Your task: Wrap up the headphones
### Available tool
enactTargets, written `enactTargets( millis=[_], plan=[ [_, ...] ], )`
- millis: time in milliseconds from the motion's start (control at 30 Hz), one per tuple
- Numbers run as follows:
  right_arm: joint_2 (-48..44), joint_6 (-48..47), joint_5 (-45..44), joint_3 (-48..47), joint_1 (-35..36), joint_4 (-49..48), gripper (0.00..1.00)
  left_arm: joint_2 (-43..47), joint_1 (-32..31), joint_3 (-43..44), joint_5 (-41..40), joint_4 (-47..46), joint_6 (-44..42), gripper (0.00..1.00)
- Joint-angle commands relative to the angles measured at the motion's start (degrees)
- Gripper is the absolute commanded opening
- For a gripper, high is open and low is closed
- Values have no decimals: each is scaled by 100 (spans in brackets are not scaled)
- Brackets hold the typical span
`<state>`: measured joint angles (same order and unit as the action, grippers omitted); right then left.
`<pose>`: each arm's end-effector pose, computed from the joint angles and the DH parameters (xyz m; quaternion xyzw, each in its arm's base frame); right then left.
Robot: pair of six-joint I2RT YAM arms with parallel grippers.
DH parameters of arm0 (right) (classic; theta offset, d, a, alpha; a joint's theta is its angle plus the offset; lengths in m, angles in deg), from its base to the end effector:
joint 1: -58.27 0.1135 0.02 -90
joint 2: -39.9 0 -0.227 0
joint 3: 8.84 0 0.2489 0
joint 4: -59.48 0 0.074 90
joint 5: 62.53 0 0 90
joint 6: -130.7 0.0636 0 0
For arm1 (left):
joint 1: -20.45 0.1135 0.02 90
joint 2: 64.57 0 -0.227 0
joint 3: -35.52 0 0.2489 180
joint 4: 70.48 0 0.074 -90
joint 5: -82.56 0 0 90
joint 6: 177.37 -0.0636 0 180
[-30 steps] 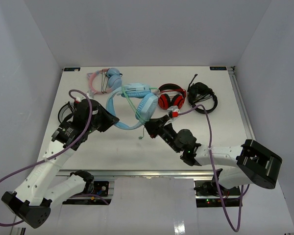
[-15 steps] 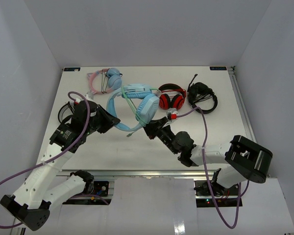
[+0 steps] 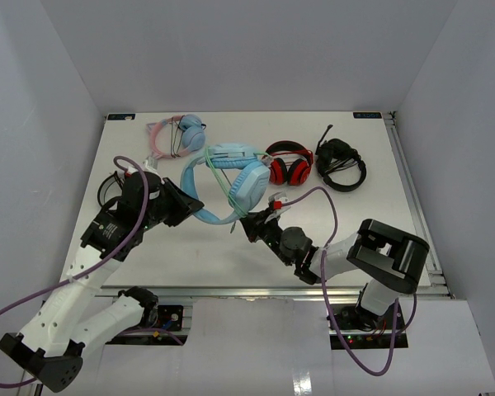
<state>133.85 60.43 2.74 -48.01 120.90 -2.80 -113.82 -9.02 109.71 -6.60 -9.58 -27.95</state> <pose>0.1661 0.2629 0.1538 -0.0857 0.6583 0.3773 0.6457 0.1814 -0.1036 0.3096 -0.2270 0.8614 -0.3228 0.3198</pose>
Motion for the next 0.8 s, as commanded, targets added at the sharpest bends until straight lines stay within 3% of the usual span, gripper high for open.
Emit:
enactTargets(
  millis=[0, 200, 333, 767],
  plan=[
    [130, -228, -428, 7, -32, -2617, 8, 300, -41, -70, 503, -709, 307, 0],
    [194, -636, -499, 115, -32, -3030, 8, 318, -41, -144, 609, -750, 137, 0],
    [151, -1386, -508, 248, -49, -3188, 8, 284, -41, -294, 1366, -1028, -525, 0],
    [-816, -2415, -153, 993, -370, -3188, 8, -276, -41, -587, 2930, -1354, -2335, 0]
  ],
)
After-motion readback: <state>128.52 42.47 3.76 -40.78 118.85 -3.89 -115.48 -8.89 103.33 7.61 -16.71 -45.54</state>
